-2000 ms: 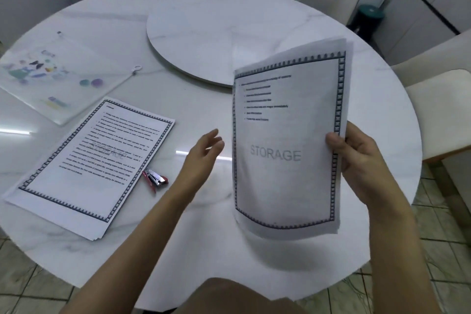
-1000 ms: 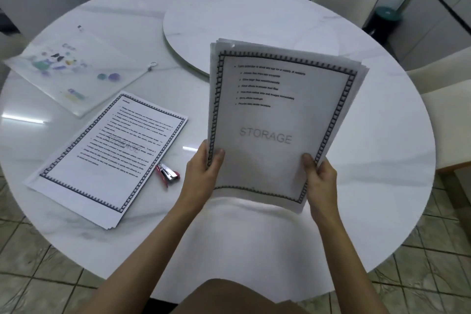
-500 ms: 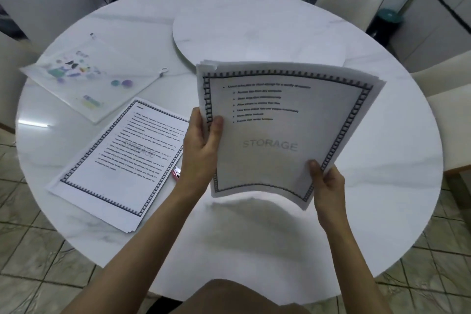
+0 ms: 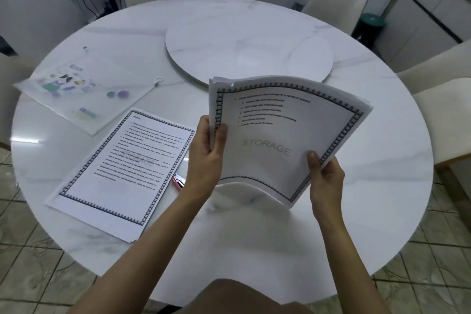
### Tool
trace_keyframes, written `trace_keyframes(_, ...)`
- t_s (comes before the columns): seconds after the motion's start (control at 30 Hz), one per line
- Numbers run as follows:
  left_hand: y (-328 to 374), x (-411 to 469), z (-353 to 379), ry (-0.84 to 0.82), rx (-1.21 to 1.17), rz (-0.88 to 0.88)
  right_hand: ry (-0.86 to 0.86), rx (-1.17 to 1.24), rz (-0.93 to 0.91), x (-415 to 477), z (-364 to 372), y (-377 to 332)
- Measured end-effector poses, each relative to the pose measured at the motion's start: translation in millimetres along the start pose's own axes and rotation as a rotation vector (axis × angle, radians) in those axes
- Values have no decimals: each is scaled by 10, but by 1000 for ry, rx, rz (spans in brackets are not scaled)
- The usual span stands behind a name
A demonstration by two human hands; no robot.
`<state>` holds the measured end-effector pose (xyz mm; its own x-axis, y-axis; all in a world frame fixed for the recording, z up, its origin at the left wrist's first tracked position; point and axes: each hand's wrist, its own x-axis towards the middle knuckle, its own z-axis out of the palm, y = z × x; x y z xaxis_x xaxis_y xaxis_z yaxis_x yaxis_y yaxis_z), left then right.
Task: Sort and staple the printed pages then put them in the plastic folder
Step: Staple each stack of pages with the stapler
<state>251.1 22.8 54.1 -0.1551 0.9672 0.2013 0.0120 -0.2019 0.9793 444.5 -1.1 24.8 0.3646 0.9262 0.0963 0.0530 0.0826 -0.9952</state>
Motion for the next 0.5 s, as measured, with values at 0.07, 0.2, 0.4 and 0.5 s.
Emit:
trace_keyframes(0.07, -57, -24, -2, -22, 35, -41, 5, -19, 18, -40, 8, 38)
trace_keyframes(0.2, -54, -4, -58, -39, 104, -66, -14, -76, 26, -34, -20, 20)
trace_keyframes(0.4, -142, 61, -221, -80, 131, -148, -200, -238, 112, 123, -238, 43)
trace_keyframes(0.5, -236, 55, -266, -60, 125, -195, -284, -222, 213, 92, -304, 105)
